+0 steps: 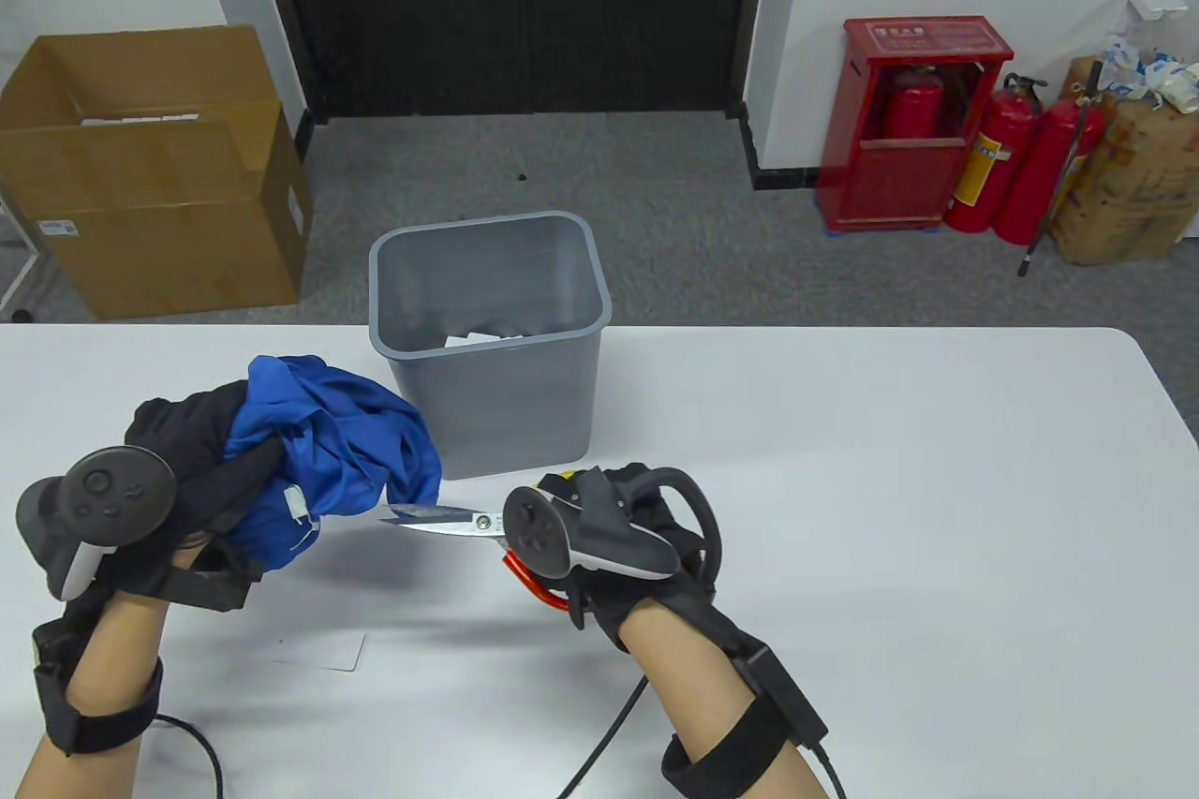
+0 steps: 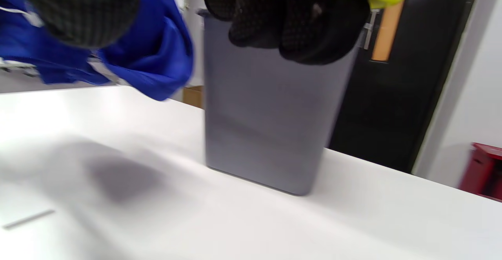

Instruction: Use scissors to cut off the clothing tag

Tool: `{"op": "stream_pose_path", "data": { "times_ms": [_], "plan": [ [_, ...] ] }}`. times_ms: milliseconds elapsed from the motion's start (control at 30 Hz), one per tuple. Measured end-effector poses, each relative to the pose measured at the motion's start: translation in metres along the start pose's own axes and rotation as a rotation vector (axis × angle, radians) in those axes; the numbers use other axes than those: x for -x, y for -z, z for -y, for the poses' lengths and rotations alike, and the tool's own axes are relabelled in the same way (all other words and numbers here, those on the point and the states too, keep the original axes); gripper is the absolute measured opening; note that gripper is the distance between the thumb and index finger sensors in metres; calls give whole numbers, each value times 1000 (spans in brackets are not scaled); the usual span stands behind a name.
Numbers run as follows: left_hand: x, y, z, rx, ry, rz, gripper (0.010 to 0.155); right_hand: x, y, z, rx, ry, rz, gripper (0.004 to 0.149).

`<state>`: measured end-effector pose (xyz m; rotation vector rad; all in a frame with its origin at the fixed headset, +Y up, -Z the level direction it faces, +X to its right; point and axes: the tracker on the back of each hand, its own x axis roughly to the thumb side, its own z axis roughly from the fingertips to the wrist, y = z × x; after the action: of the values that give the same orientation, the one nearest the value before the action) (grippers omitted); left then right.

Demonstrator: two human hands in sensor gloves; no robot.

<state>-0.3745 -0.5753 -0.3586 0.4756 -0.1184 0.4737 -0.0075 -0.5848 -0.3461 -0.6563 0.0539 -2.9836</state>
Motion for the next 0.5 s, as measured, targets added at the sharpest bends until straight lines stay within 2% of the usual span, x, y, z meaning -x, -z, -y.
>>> {"op": "stream_pose_path", "data": {
  "times_ms": [200, 333, 500],
  "plan": [
    [0, 1, 2, 4, 5, -5, 56, 48, 3, -30, -23, -16, -151, 76],
    [0, 1, 2, 4, 6, -7, 55, 80, 5, -61, -66, -12, -264, 76],
    [0, 1, 2, 5, 8, -7, 56, 125, 12, -121, -188, 66, -433, 76]
  ]
}}
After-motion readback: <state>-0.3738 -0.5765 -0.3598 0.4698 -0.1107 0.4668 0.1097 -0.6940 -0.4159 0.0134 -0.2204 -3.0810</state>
